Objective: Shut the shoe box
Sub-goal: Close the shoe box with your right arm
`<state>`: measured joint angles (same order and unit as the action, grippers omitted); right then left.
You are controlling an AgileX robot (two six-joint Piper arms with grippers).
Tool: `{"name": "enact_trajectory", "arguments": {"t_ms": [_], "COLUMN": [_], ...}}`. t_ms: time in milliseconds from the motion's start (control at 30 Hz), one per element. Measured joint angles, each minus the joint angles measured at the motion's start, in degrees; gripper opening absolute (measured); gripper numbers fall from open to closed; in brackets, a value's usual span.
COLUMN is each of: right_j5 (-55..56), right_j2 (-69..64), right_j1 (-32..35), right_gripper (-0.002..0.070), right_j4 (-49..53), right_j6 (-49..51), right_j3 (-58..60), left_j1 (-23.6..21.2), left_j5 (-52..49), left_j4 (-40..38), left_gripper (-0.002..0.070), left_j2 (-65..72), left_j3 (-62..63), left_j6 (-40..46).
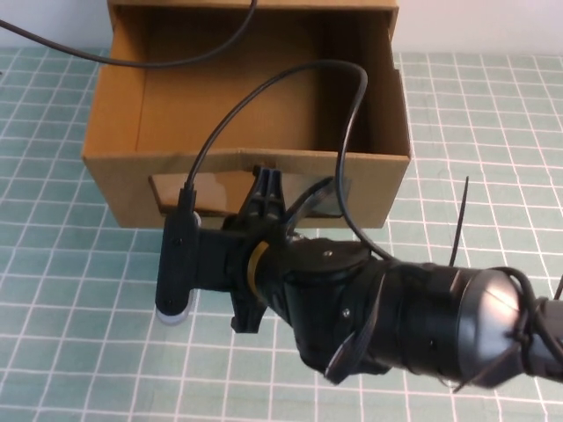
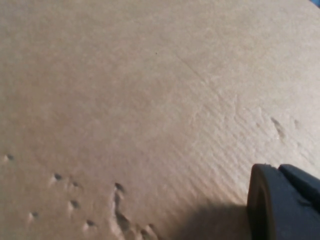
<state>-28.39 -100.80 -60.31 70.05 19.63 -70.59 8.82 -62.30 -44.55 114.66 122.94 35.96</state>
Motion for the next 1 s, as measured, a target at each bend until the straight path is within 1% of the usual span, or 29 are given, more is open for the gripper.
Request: {"name": "enact_trajectory", "arguments": {"t_ms": [233,500,1000], "right_j5": [3.38,3.95,5.67], "right_j2": [-0.09,-1.67,-12.62], "right_j1": [4.89,11.76,14.33], "right_gripper": [-0.0014,-0.0014,-0.0014], "right_j4": [1.19,1.99,2.22], "right_j6": [0.79,3.21,3.64], "right_j3": [-1.88,-8.56,-21.34], "left_j1": [0.0,0.0,0.0], "left_j5": [-0.45,-1.12,-1.46], "left_j4": [-0.67,-1.03,-1.14], "left_gripper": [-0.0005,-0.0005,-0.0005], "left_j2": [0.0,0.0,0.0], "left_j3": [0.0,0.0,0.0], "left_j6": [0.0,0.0,0.0]}}
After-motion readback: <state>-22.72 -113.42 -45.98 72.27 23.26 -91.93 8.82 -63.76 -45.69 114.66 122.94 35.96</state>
